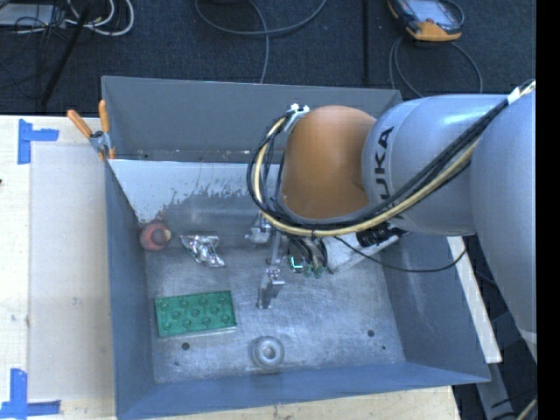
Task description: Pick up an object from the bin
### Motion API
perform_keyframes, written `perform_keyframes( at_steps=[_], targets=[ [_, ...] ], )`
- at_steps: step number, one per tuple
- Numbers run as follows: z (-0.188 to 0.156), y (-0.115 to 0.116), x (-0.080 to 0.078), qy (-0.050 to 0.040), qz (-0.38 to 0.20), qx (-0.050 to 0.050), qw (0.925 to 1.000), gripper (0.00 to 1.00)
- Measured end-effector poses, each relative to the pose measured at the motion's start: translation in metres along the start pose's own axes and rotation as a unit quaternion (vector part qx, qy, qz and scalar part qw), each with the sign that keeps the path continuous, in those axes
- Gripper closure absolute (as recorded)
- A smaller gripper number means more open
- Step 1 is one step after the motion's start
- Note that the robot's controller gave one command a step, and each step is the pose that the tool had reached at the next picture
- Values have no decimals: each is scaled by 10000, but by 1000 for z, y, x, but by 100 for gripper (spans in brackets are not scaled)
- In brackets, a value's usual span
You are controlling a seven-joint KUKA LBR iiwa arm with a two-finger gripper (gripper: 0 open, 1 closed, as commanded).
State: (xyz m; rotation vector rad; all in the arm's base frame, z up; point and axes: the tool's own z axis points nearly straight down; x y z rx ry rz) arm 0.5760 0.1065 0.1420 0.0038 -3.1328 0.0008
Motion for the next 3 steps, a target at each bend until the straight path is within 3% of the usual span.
perform_keyframes(
  at_steps=[1,2,3],
  targets=[
    [69,100,41,-25,-825,-9,9966,0],
    [67,97,39,-34,-783,0,9969,100],
    [-95,97,22,-85,-439,-13,9990,100]
  ],
)
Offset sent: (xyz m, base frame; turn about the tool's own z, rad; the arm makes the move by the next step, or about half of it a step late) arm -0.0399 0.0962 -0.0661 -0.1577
